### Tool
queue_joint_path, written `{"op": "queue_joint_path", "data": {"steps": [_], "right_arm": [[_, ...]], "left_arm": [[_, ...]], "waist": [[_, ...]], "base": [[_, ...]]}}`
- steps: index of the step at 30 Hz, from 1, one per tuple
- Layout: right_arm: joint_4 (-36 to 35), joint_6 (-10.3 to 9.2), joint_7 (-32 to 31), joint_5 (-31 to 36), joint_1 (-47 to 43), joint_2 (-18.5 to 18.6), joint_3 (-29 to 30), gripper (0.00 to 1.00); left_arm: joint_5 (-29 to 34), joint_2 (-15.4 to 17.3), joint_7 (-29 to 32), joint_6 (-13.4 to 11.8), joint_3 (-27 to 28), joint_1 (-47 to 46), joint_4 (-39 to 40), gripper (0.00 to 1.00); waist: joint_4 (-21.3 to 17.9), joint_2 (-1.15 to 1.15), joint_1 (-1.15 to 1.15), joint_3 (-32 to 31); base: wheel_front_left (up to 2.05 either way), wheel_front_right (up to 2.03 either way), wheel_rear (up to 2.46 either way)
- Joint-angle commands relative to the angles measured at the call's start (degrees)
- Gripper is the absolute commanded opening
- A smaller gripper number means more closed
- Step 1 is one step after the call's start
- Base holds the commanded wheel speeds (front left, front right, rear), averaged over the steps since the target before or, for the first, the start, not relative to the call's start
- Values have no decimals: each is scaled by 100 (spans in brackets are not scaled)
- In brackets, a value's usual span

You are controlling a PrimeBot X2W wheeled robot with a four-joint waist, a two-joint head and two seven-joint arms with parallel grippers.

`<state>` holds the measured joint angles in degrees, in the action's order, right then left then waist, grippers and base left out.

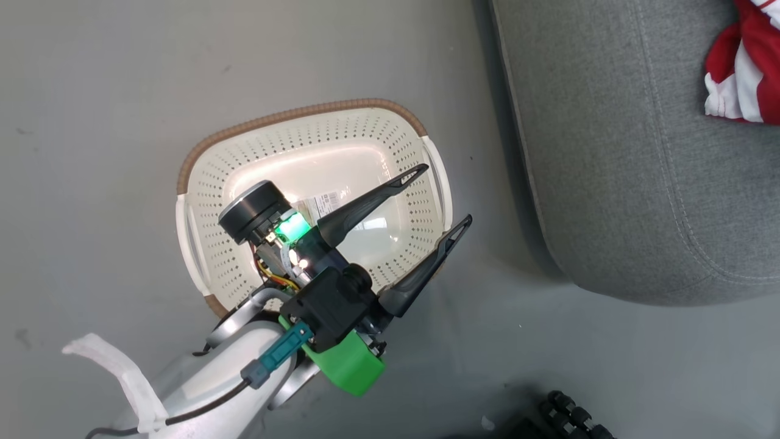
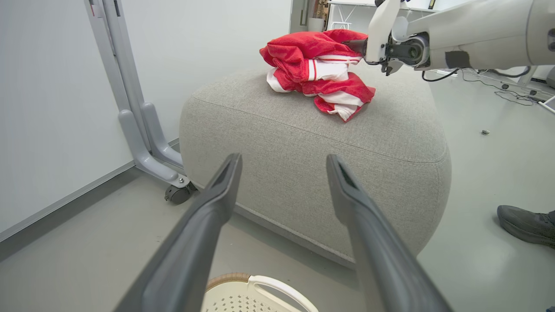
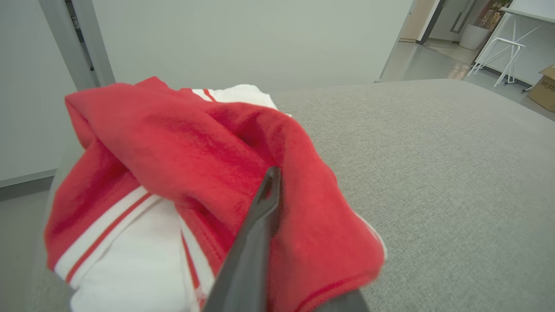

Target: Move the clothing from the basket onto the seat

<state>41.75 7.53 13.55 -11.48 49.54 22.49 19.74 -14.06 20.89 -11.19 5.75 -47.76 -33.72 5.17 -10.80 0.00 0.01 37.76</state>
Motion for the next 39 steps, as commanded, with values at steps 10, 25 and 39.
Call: {"op": "queue_joint_path", "data": {"steps": [10,25,39], "right_arm": [[-969,-8,164,459,-1311,-557,378,100],[-3637,-8,-142,930,-3197,-1884,-364,100],[-4688,-7,-384,591,-4223,-1951,-1702,100]], "left_arm": [[-231,-105,-266,-361,194,455,-351,100],[-674,-13,-398,-848,997,1098,-591,100],[-775,-337,-402,-1117,2284,1807,-634,100]], "waist": [[203,0,-1,-1000],[552,0,-1,-1839],[1044,0,-1,-2329]], "base": [[0,0,0],[0,0,0],[0,0,0]]}}
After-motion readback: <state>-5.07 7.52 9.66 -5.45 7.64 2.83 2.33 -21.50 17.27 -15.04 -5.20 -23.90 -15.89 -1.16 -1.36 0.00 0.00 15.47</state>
